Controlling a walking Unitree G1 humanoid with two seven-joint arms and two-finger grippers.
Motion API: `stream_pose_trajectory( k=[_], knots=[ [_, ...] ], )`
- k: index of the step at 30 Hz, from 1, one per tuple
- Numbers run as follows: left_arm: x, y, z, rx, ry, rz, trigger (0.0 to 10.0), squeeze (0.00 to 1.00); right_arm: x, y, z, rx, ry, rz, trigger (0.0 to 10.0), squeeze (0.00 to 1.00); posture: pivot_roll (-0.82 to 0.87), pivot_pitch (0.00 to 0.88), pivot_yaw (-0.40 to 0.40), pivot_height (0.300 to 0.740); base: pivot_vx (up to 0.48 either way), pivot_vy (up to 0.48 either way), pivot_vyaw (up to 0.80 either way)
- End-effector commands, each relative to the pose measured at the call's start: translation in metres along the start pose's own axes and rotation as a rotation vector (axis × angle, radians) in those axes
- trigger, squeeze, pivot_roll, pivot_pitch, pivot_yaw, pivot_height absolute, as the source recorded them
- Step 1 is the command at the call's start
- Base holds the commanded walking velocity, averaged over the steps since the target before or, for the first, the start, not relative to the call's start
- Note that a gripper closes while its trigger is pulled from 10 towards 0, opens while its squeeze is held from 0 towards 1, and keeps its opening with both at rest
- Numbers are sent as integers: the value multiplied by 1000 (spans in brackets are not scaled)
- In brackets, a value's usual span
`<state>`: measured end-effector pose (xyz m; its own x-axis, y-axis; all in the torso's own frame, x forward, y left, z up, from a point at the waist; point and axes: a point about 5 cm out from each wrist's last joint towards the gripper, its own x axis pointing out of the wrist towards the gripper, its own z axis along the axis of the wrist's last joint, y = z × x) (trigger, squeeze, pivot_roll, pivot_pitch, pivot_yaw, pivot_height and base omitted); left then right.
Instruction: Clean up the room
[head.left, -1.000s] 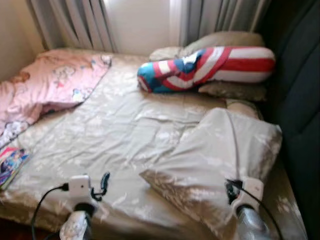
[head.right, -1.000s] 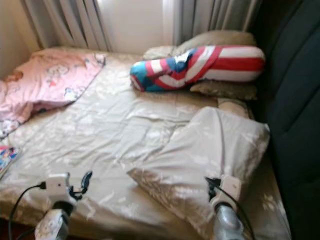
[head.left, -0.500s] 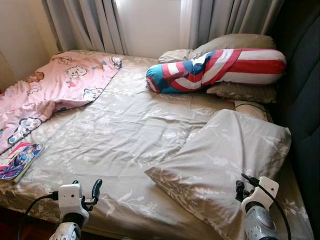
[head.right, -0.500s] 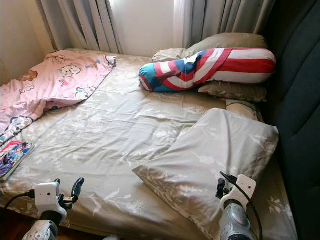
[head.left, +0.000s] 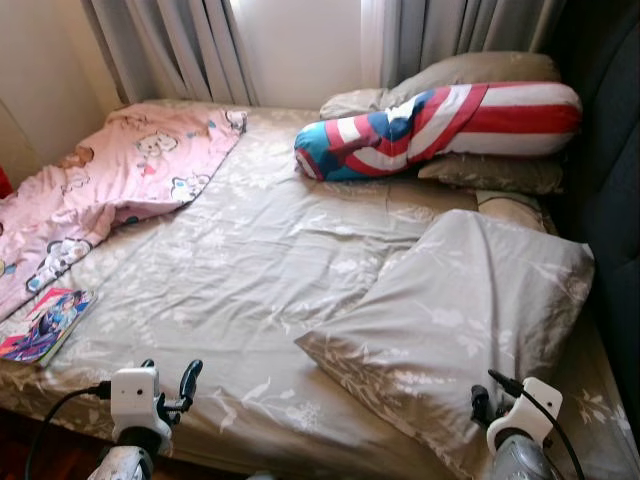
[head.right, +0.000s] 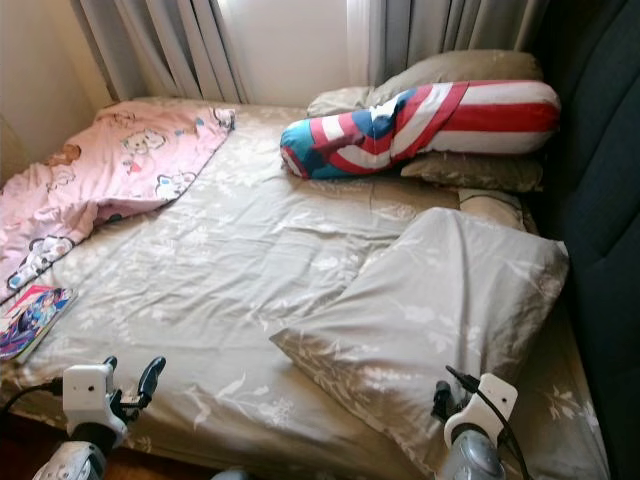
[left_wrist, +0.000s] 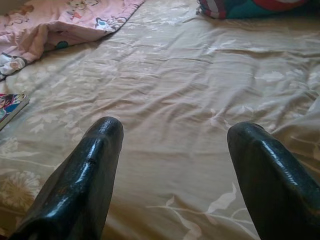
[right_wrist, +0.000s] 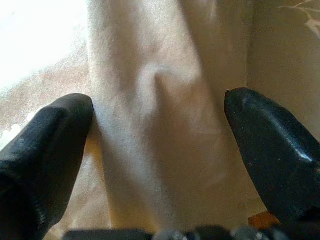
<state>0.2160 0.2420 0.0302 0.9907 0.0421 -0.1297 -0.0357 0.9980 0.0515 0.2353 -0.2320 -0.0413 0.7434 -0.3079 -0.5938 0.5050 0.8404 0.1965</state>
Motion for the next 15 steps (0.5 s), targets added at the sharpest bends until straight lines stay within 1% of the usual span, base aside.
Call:
stream_pose_trajectory(
  k=[1, 2, 3, 6, 11, 14, 15],
  knots=[
    [-2, 2, 3, 17, 6, -10, 10000, 0, -2, 0, -8, 25, 38, 7, 10000, 24, 130, 43, 39, 667, 0, 0, 0],
    [-3, 3, 6, 23, 8, -17, 10000, 0, -2, 2, -11, 32, 60, 14, 10000, 0, 134, 45, 45, 667, 0, 0, 0],
    [-3, 3, 6, 23, 8, -17, 10000, 0, -2, 2, -11, 32, 60, 14, 10000, 0, 134, 45, 45, 667, 0, 0, 0],
    [-5, 4, 8, 36, 14, -30, 10000, 0, -3, 4, -17, 27, 105, 26, 10000, 0, 136, 49, 57, 667, 0, 0, 0],
    [-7, 5, 11, 43, 17, -39, 10000, 0, -4, 4, -19, 20, 113, 9, 10000, 0, 134, 53, 68, 667, 0, 0, 0],
    [-8, 4, 13, 43, 21, -43, 10000, 0, -5, 3, -25, 49, 153, 15, 10000, 0, 137, 66, 74, 667, 0, 0, 0],
    [-9, 4, 13, 44, 25, -45, 10000, 0, -7, 1, -30, 33, 179, 14, 10000, 0, 145, 88, 77, 667, 0, 0, 0]
  ],
)
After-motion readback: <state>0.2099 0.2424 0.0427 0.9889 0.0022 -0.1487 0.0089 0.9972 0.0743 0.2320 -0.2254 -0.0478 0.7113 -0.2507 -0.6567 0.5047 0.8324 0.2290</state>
